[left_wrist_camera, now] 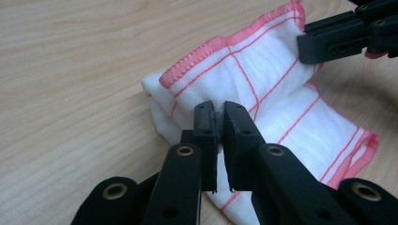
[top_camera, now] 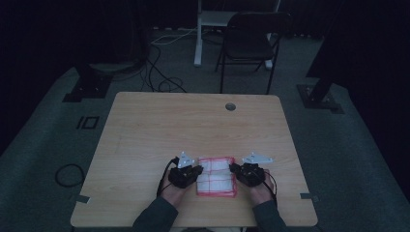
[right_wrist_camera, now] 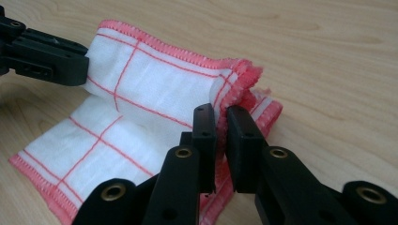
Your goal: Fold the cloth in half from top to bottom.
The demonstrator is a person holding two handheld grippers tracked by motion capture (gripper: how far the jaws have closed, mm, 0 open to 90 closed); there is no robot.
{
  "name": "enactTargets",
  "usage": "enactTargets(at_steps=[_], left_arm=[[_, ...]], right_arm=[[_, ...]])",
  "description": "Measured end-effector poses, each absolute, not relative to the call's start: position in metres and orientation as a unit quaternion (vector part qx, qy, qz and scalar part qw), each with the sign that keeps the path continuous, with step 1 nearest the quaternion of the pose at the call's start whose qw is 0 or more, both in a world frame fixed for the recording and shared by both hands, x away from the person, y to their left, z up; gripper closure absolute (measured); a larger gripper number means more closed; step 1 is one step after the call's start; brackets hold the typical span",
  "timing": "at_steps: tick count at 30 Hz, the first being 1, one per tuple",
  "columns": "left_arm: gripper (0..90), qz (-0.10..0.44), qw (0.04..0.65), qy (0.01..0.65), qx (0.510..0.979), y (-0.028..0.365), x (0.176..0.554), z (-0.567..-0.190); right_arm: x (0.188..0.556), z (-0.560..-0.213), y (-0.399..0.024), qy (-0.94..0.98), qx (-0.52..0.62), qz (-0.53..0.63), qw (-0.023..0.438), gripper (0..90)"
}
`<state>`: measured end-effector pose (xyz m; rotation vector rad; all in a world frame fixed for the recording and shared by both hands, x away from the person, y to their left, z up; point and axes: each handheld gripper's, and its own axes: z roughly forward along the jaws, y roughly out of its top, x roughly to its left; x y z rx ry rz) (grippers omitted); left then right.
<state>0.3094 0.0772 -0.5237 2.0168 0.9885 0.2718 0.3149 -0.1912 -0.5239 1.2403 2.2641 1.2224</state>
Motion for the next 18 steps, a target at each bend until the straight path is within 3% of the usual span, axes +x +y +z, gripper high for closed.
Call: enactTargets(at_steps=[6, 9, 18], left_arm=[[81.7, 0.104, 0.418, 0.399, 0.810, 0.077, 0.306, -0.533], [73.3, 0.105, 0.422, 0.393, 0.810, 0.078, 0.305, -0.531], [66.7, 0.124, 0.457, 0.408, 0.781, 0.091, 0.313, -0.511]], right_arm=[[0.312, -0.528, -0.192, 0.788, 0.433, 0.415, 0.138, 72.5], [0.311, -0.531, -0.193, 0.792, 0.432, 0.409, 0.135, 66.4], [0.309, -0.533, -0.194, 0.792, 0.434, 0.409, 0.134, 64.1]])
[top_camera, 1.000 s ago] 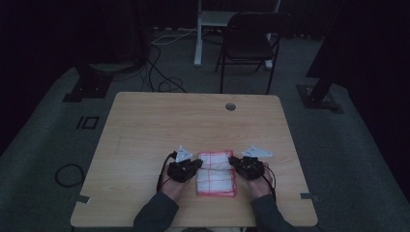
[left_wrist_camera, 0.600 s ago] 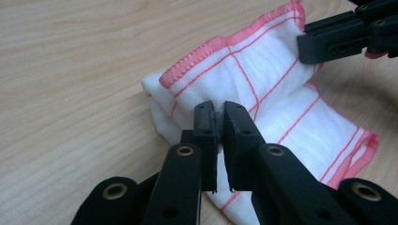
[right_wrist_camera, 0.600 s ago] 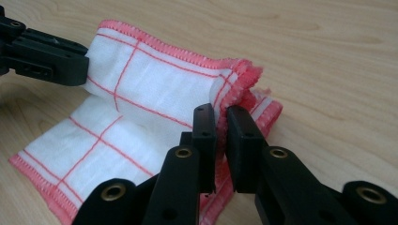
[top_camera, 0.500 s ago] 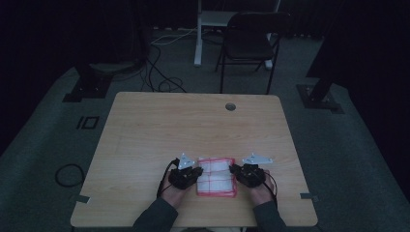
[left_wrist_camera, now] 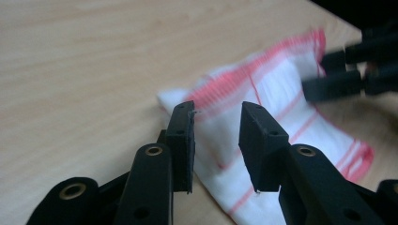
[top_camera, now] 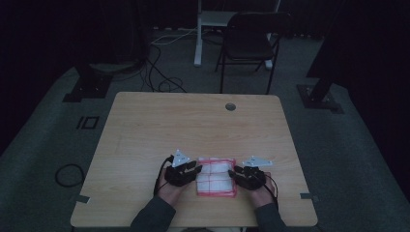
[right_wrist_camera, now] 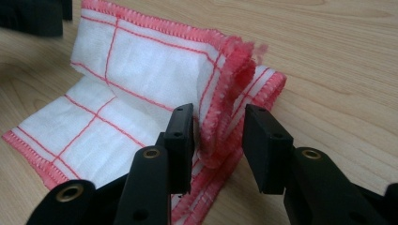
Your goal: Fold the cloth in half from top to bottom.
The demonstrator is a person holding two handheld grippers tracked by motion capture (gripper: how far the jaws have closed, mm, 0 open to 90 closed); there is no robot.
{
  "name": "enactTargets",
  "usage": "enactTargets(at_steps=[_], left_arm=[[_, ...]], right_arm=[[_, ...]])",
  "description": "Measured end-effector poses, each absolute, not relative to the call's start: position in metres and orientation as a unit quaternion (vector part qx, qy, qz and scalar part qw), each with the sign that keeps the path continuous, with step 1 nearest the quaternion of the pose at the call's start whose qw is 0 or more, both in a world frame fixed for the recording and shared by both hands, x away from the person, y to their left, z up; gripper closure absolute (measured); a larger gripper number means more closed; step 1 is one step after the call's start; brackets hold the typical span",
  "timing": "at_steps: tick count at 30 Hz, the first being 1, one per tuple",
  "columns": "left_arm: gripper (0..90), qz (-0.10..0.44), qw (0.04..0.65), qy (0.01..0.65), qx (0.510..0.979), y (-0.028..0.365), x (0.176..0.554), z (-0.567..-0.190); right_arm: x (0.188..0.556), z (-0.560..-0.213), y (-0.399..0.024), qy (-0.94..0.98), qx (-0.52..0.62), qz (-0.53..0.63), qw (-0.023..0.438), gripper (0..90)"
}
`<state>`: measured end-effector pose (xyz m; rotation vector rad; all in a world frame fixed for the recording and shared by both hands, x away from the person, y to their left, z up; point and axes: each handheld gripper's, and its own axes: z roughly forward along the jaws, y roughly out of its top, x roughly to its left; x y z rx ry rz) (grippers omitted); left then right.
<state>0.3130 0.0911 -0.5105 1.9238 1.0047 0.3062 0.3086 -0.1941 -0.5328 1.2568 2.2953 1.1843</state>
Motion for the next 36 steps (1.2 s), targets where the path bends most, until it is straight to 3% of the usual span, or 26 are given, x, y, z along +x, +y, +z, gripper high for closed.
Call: enactTargets(at_steps=[6, 18, 36], left_arm=[[67.2, 0.128, 0.466, 0.427, 0.764, 0.098, 0.330, -0.502], [81.4, 0.124, 0.431, 0.433, 0.782, 0.079, 0.369, -0.501], [82.6, 0.093, 0.422, 0.407, 0.805, 0.075, 0.343, -0.512]], right_arm=[[0.308, -0.533, -0.194, 0.791, 0.433, 0.409, 0.135, 64.2], [0.307, -0.534, -0.194, 0.791, 0.434, 0.411, 0.134, 63.5], [0.305, -0.532, -0.204, 0.785, 0.439, 0.418, 0.130, 59.9]])
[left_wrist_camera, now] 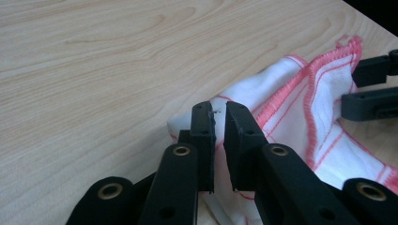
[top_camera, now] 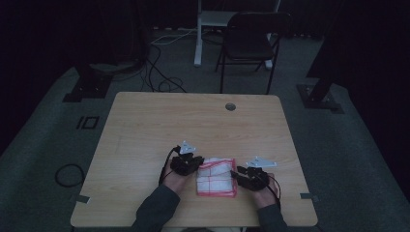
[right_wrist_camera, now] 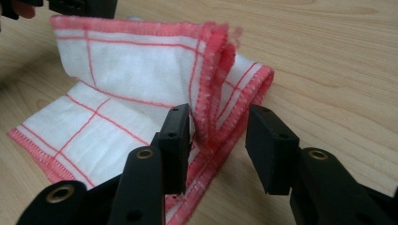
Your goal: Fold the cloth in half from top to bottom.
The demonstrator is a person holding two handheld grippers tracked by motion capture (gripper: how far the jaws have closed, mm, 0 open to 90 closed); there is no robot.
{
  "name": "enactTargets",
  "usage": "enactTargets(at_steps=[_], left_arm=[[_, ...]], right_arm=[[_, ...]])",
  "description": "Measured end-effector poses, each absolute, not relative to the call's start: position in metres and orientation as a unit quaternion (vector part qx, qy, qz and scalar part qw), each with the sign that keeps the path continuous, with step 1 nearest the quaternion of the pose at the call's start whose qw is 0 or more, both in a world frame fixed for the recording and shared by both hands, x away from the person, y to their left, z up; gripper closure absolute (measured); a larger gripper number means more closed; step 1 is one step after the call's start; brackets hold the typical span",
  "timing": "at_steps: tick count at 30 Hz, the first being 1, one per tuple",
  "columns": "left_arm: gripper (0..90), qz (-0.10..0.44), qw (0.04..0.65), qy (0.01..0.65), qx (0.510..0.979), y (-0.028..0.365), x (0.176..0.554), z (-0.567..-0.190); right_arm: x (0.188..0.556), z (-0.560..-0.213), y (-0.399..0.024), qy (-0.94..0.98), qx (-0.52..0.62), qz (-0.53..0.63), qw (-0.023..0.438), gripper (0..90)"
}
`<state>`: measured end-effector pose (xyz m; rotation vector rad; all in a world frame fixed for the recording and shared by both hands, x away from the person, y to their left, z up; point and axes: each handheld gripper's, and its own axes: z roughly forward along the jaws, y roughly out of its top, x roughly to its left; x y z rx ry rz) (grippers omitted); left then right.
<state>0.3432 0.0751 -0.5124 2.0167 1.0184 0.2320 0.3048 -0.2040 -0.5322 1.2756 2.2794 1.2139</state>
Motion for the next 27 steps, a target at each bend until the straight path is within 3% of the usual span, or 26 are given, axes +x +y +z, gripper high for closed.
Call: enactTargets(at_steps=[27], left_arm=[[80.2, 0.083, 0.415, 0.386, 0.820, 0.078, 0.302, -0.529]], right_arm=[[0.298, -0.528, -0.226, 0.772, 0.449, 0.430, 0.132, 57.2]])
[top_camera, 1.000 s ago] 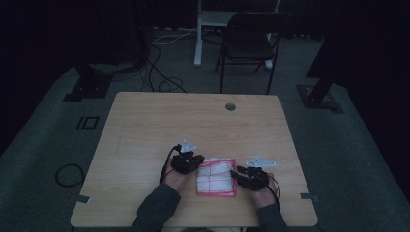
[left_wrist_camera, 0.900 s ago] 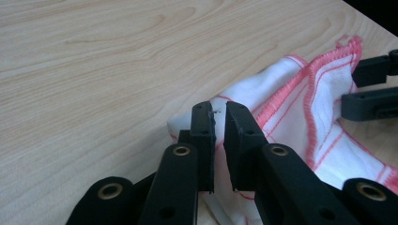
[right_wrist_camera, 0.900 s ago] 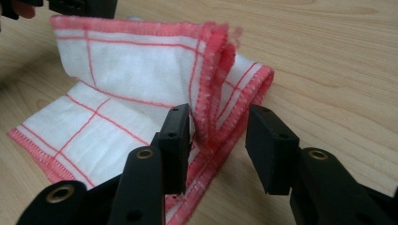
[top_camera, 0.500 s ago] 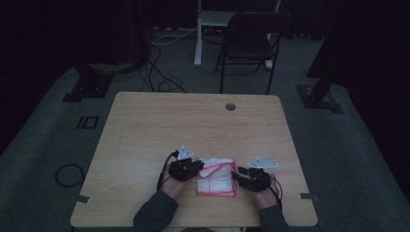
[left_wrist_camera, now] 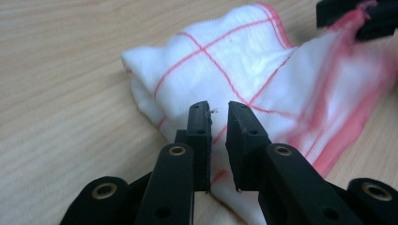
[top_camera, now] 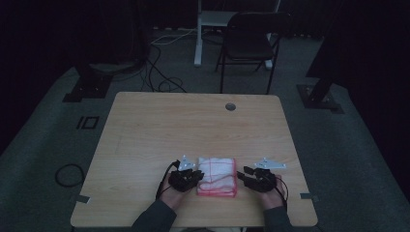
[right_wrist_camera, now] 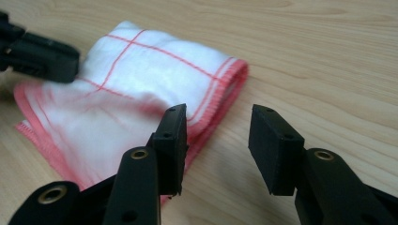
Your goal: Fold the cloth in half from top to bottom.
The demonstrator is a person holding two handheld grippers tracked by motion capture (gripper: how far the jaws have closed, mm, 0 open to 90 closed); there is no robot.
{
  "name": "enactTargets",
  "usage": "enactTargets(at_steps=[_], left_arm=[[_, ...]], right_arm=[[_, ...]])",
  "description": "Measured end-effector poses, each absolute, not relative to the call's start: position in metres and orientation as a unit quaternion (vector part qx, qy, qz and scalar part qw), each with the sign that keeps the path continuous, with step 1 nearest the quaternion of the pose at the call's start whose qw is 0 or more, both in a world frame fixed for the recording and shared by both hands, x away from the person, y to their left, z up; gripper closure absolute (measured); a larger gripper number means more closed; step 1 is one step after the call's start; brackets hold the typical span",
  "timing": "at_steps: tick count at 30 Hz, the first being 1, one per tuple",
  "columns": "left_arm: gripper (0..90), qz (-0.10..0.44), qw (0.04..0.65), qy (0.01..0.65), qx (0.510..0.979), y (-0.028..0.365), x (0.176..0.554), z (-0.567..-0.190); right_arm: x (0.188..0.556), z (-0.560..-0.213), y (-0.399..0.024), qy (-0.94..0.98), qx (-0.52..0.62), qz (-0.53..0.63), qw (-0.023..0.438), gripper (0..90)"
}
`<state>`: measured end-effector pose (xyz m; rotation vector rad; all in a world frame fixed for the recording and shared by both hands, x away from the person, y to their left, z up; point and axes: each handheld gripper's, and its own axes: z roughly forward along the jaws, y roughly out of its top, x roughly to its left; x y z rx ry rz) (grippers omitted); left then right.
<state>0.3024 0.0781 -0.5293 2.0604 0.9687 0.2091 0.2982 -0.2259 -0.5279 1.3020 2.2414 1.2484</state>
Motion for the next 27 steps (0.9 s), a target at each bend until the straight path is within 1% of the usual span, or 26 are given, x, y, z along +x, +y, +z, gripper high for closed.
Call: enactTargets(at_steps=[7, 13, 18, 27], left_arm=[[78.8, 0.089, 0.410, 0.378, 0.825, 0.084, 0.291, -0.532], [77.0, 0.094, 0.421, 0.369, 0.823, 0.091, 0.284, -0.531], [74.2, 0.109, 0.433, 0.368, 0.816, 0.102, 0.286, -0.531], [71.7, 0.133, 0.424, 0.384, 0.809, 0.119, 0.291, -0.533]], right_arm=[[0.299, -0.529, -0.236, 0.762, 0.463, 0.433, 0.135, 57.1], [0.301, -0.531, -0.238, 0.760, 0.468, 0.428, 0.139, 56.7], [0.302, -0.535, -0.240, 0.758, 0.474, 0.426, 0.139, 56.6], [0.306, -0.540, -0.241, 0.762, 0.474, 0.413, 0.154, 56.1]])
